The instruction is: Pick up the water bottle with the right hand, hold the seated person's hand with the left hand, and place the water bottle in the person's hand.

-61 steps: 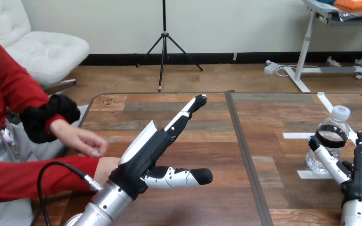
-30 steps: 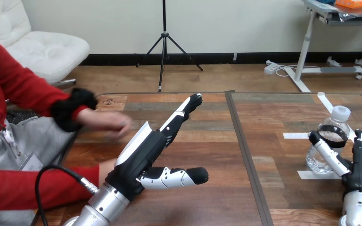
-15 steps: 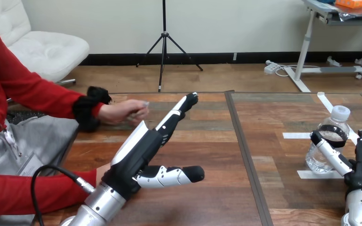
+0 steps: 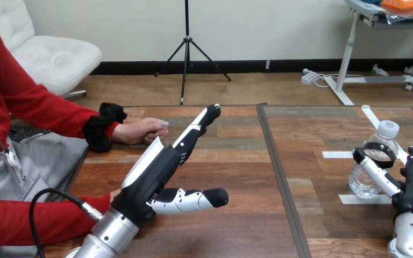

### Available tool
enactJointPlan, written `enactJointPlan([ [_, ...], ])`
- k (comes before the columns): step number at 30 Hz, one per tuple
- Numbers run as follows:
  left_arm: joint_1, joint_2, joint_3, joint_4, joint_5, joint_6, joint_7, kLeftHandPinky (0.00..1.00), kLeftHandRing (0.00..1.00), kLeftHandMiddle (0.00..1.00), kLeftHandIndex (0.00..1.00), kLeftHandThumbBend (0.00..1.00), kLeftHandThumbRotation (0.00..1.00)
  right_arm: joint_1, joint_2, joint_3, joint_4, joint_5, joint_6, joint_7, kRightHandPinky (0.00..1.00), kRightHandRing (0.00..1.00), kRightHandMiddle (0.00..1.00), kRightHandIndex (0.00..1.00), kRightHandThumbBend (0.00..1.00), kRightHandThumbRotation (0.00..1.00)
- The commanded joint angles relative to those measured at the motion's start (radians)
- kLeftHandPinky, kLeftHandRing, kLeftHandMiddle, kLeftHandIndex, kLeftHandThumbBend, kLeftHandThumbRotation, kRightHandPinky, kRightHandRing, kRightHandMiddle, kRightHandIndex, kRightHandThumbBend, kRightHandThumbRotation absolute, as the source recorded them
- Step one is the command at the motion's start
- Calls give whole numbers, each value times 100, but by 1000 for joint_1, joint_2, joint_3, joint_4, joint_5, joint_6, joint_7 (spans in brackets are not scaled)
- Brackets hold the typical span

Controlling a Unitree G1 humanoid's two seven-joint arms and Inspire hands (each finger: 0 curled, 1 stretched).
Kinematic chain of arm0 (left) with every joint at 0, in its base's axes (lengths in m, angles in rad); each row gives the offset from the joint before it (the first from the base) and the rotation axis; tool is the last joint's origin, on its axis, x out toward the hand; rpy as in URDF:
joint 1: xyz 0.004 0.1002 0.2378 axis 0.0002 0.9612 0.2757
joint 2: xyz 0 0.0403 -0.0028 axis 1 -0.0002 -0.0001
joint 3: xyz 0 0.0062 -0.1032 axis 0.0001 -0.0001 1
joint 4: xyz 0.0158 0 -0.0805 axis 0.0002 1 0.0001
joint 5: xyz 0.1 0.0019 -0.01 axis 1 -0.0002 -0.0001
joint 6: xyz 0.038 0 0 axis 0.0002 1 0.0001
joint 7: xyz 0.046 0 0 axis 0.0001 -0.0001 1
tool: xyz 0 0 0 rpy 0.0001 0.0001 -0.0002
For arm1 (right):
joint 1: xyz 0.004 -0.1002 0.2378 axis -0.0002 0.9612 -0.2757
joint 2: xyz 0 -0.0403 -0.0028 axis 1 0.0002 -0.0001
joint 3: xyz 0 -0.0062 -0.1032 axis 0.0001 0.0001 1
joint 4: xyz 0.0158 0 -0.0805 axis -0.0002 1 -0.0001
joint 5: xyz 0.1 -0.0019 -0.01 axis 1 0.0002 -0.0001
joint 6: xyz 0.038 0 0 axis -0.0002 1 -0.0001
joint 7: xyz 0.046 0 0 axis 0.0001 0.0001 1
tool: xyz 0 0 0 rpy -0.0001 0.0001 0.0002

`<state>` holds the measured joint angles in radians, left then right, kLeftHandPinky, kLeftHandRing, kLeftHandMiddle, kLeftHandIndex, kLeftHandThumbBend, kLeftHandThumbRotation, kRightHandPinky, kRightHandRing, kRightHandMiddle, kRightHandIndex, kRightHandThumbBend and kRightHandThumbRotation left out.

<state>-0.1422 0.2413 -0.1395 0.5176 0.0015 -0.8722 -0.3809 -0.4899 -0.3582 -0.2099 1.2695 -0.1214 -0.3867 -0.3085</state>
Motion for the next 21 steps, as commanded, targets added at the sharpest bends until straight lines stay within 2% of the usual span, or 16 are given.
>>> enactJointPlan([
  [1,-20,11,22,-51,-21,-5,-2,100,100,100,100,100,68,-93,-10,13,8,0,10,11,83,92,99,100,100,58],
  [6,-14,14,23,-64,-28,2,-7,100,100,100,100,100,68,-104,-7,-3,14,25,6,46,84,94,100,100,100,56],
  [21,13,21,30,-97,-42,1,-9,100,100,100,100,100,69,-128,-8,-3,28,38,29,63,89,97,100,100,100,50],
])
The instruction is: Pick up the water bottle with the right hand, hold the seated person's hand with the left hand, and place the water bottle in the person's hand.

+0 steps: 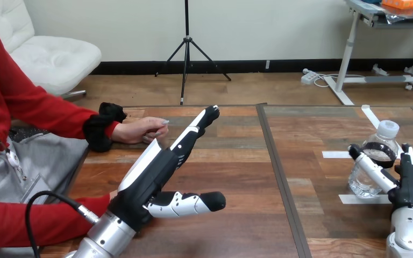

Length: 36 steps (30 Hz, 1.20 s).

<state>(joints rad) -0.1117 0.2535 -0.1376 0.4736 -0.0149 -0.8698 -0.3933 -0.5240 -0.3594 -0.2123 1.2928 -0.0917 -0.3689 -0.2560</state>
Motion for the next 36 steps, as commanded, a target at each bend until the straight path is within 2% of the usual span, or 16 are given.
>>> enactJointPlan([
  [1,-16,9,29,-55,-26,-1,4,100,100,100,100,100,69,-97,-7,0,6,8,15,11,90,97,100,100,100,49],
  [12,4,14,39,-79,-27,-1,14,100,100,100,100,100,68,-117,2,-16,11,37,26,29,93,100,100,100,100,40],
  [15,11,13,41,-86,-27,2,16,100,100,100,100,100,68,-120,3,-13,12,33,33,20,91,98,100,100,100,37],
  [20,21,14,45,-105,-26,15,16,100,100,100,100,100,68,-126,14,-36,11,64,29,36,86,94,98,100,100,30],
  [23,25,12,46,-111,-28,16,15,100,100,100,100,100,68,-131,14,-25,15,52,39,11,81,92,96,97,100,22],
  [26,26,13,47,-111,-31,16,11,100,100,100,100,100,68,-137,17,-23,16,50,50,-9,77,88,94,95,100,19],
  [30,30,13,46,-119,-39,24,3,100,100,100,100,100,68,-135,22,-25,16,53,33,-11,74,85,89,92,100,14],
  [33,34,11,48,-125,-32,23,6,100,100,100,100,100,68,-137,29,-40,13,72,24,-2,73,83,86,88,100,7],
  [36,34,10,50,-126,-26,18,8,100,100,100,100,100,68,-142,30,-32,17,61,42,-38,71,79,82,85,100,4],
])
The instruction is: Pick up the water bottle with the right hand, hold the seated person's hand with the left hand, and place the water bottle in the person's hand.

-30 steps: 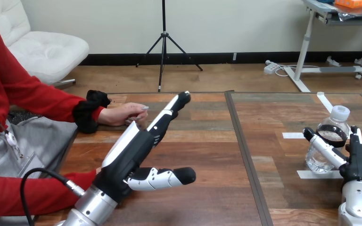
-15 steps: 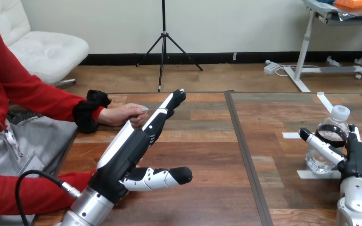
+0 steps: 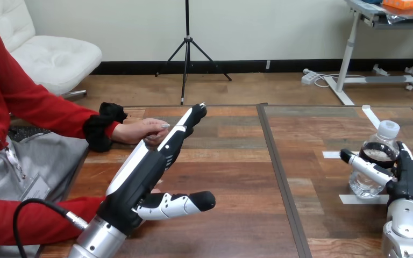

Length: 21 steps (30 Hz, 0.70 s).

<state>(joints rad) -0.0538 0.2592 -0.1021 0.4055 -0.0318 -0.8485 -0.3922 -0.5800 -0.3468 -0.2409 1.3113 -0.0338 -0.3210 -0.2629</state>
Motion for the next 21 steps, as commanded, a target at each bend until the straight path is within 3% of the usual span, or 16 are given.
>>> enactJointPlan([
  [1,-25,3,14,-57,-12,-5,5,100,100,100,100,100,68,-87,19,-5,-1,3,-6,-36,70,78,81,84,100,4],
  [7,-21,-1,12,-69,-12,0,6,100,100,100,100,100,68,-89,27,-19,0,16,-9,-57,61,72,77,76,100,1],
  [9,-21,-8,10,-71,-13,-10,8,99,100,100,100,100,70,-90,31,-23,1,17,-6,-85,58,65,66,67,100,0],
  [14,-25,-20,8,-67,-27,-26,6,98,100,100,100,100,69,-87,34,-23,3,14,-1,-126,53,56,60,61,94,0],
  [16,-26,-23,8,-65,-28,-29,7,98,100,100,100,100,69,-85,31,-10,4,1,1,-142,53,54,60,59,92,0],
  [21,-28,-26,5,-65,-43,-29,-2,98,100,100,100,100,68,-81,35,-28,4,23,-15,-139,52,52,57,57,91,0],
])
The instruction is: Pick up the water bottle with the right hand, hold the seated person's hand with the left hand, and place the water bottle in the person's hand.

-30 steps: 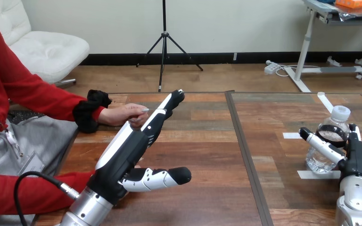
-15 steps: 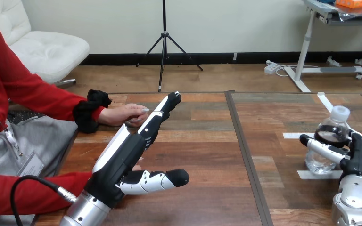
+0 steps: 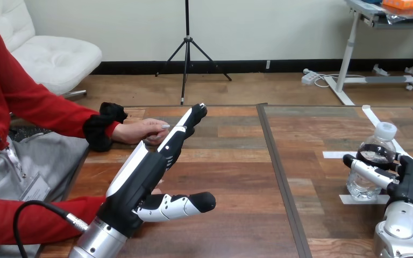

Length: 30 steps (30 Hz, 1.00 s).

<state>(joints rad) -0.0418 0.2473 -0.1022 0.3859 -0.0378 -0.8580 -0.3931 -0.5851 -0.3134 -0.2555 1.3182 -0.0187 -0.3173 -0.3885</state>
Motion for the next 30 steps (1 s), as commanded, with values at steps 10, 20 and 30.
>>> enactJointPlan([
  [10,-44,-24,6,-40,-41,-28,-1,97,100,100,100,100,67,-74,1,-22,-4,15,-15,-21,52,49,56,55,89,0],
  [20,-47,-33,8,-38,-33,-29,6,97,100,100,100,100,67,-74,-2,-27,-11,19,-27,-10,58,50,55,56,88,0],
  [30,-53,-38,12,-27,-19,-39,14,96,100,100,100,100,68,-78,-1,-21,-28,16,-52,-3,57,51,54,54,90,0],
])
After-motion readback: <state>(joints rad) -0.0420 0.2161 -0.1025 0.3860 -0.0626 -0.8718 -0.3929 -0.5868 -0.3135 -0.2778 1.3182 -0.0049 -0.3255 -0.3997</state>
